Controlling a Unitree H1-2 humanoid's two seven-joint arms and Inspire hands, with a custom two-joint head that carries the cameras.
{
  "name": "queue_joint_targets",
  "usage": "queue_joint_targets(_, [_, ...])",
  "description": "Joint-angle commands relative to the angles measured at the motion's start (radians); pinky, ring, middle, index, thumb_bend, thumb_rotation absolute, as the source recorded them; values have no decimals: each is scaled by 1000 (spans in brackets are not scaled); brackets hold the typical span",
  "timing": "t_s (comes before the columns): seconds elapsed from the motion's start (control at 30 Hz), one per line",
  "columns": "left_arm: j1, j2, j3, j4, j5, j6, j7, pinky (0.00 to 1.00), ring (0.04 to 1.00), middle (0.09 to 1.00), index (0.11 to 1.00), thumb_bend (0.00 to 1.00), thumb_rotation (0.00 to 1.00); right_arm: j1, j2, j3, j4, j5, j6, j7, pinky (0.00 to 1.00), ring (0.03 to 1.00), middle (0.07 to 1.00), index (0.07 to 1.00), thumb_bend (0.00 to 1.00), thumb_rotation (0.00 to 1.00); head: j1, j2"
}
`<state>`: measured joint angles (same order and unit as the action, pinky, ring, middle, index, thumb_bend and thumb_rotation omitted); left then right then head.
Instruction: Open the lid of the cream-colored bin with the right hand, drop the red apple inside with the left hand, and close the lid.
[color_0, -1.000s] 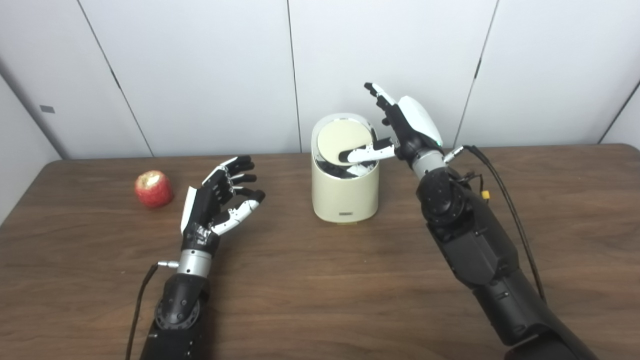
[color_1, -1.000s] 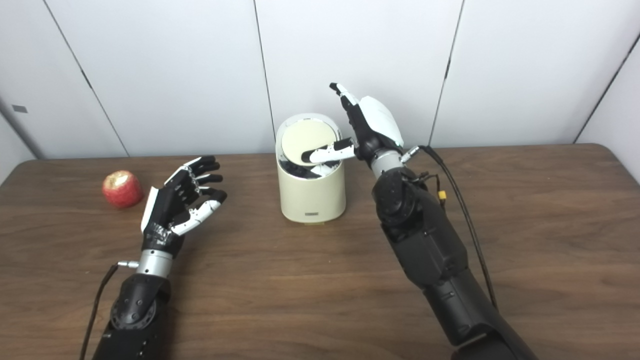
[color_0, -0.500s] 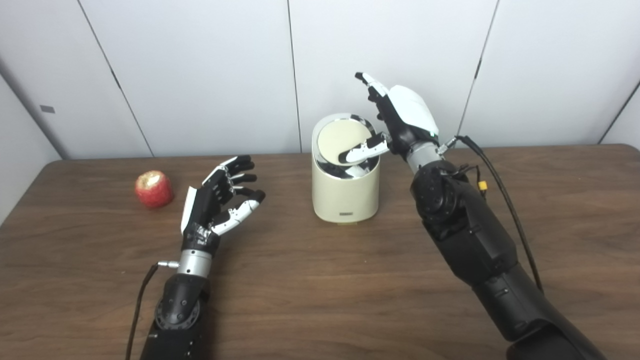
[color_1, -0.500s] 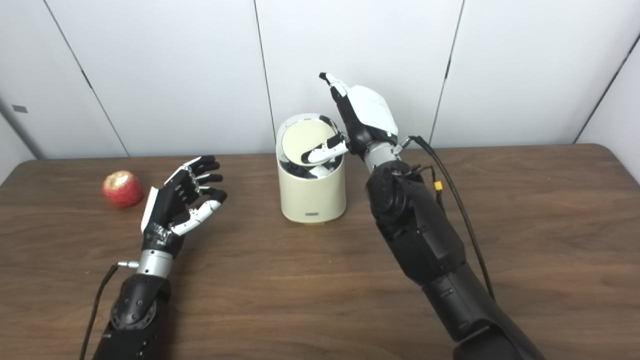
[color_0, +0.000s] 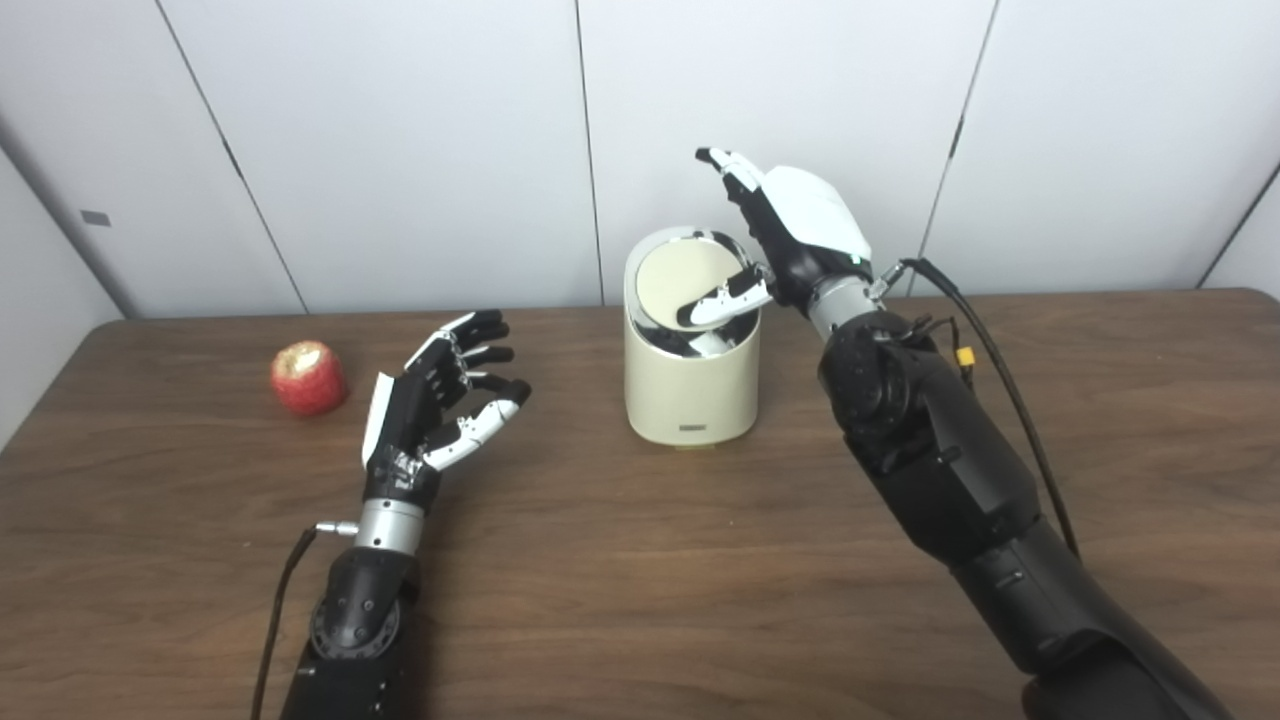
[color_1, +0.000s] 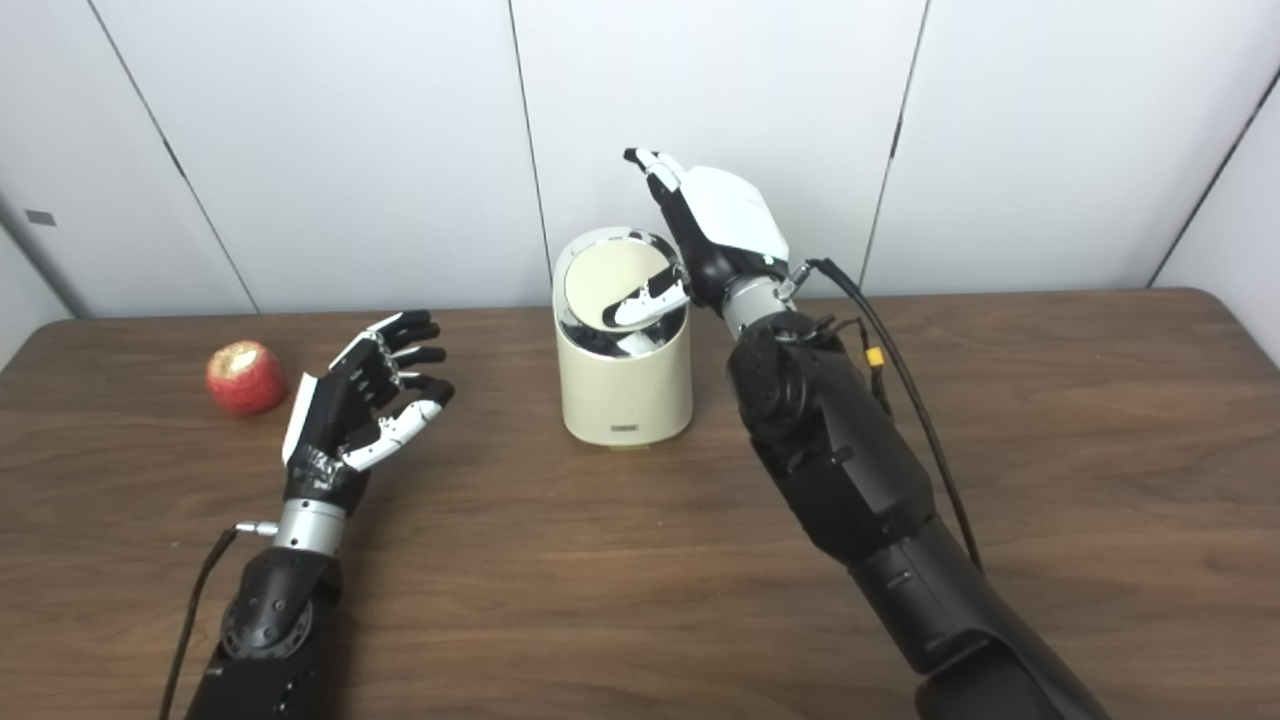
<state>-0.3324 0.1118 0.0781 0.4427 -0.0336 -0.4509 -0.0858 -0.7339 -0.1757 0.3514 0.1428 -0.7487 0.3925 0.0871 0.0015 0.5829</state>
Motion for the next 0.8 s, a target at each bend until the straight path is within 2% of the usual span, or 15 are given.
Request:
queue_joint_targets(0.0, [102,-24,-11,62,-4,-16,3,581,716,783,796,640,187,0,-10,-43,-25,26,9,-1,664,857,956,937,863,186,1,1])
queue_joint_targets(0.07, [102,-23,-12,62,0,-17,5,580,715,782,798,629,174,11,5,-97,-53,99,-25,-20,684,879,941,930,822,278,-1,2])
queue_joint_targets(0.1, [102,-22,-13,63,3,-18,6,579,713,782,798,625,172,16,11,-123,-66,137,-49,-28,687,875,932,925,802,294,-2,1])
queue_joint_targets(0.2, [99,-18,-13,68,4,-18,6,581,713,783,800,630,181,25,18,-183,-108,230,-85,-20,723,882,933,934,738,286,-2,1])
queue_joint_targets(0.27, [100,-18,-14,67,10,-18,9,571,709,782,798,636,197,30,9,-197,-141,247,-76,-13,704,879,942,940,739,263,-2,1])
queue_joint_targets(0.37, [99,-20,-13,67,9,-18,12,566,704,781,797,634,190,56,3,-233,-181,295,-80,-21,669,855,923,936,739,285,-2,1])
queue_joint_targets(0.43, [99,-20,-12,68,5,-18,11,568,703,777,794,640,189,80,2,-261,-190,330,-99,-32,703,861,918,929,739,314,2,1])
queue_joint_targets(0.53, [98,-18,-12,69,2,-18,7,574,706,777,793,644,201,111,-10,-276,-186,331,-119,-53,683,841,898,912,760,324,0,1])
queue_joint_targets(0.67, [99,-18,-11,68,-8,-16,0,587,717,782,800,646,197,182,-29,-296,-152,374,-199,-65,667,830,877,895,776,314,4,-1])
queue_joint_targets(0.77, [100,-19,-11,65,0,-17,8,583,711,778,799,634,184,244,-45,-296,-142,406,-256,-55,645,811,879,901,796,366,3,-1])
